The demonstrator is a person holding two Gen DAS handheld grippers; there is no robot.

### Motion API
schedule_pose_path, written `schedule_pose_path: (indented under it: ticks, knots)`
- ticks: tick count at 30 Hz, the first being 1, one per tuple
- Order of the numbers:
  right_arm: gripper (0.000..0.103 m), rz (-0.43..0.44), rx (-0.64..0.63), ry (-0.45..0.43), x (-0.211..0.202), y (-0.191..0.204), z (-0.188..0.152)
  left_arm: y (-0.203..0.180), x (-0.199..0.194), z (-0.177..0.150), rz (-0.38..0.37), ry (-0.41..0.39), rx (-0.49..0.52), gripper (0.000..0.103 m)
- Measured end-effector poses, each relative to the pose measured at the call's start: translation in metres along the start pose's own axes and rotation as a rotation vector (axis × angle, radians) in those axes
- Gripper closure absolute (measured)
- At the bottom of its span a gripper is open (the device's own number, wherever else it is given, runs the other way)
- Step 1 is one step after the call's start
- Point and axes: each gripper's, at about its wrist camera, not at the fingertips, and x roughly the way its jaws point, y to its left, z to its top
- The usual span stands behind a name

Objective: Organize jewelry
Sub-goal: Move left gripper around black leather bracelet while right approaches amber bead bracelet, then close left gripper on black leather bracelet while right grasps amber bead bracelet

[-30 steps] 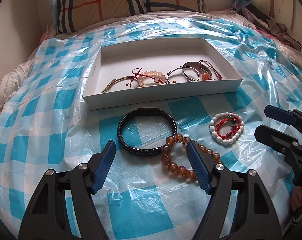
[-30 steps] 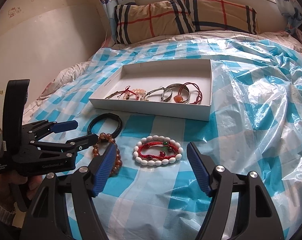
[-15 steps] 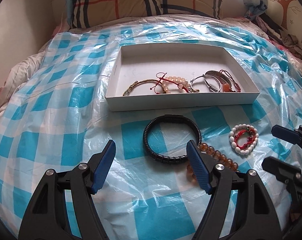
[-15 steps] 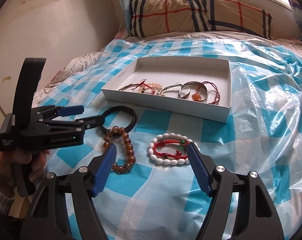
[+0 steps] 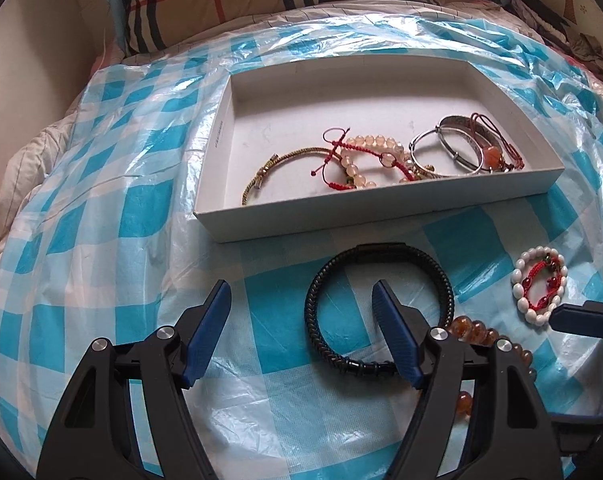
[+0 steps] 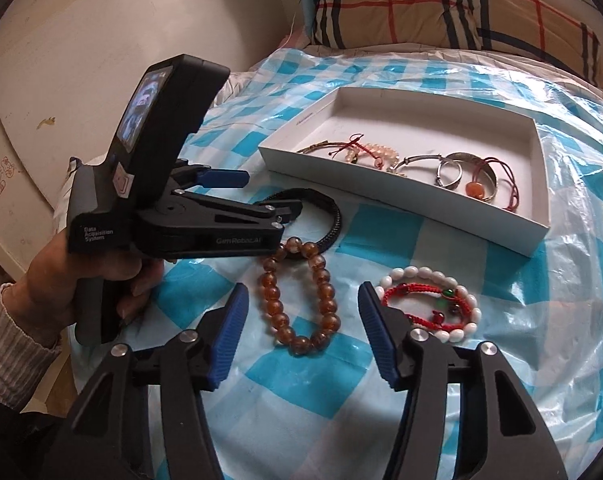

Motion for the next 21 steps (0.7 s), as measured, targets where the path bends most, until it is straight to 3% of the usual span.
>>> schedule_pose_path:
  ticks: [3,6,9,16,19,21]
  knots:
    - [0.060,-0.003,0.009,0.041,0.015,-0.005,0.006,-0.001,0.000,-0.008,-0.025,0.010,0.010,0.040]
    - [0.071,-0.003,0.013,0.138,0.033,-0.009,0.004,0.000,-0.003,-0.015,-0.047,0.018,0.011,0.050]
    - [0.090,-0.031,-0.040,0.172,0.030,-0.001,0.000,-0.001,-0.011,-0.027,-0.063,0.032,0.022,0.062]
    - [0.091,-0.041,0.008,0.175,-0.016,-0.007,-0.026,0.004,-0.046,-0.060,-0.185,0.082,0.051,0.069]
    - [0.090,-0.045,0.061,0.168,-0.026,-0.015,-0.030,0.004,-0.055,-0.061,-0.173,0.073,0.073,0.068]
    - [0.083,-0.060,0.063,0.166,-0.024,-0.017,-0.029,0.003,-0.054,-0.058,-0.141,0.062,0.079,0.064]
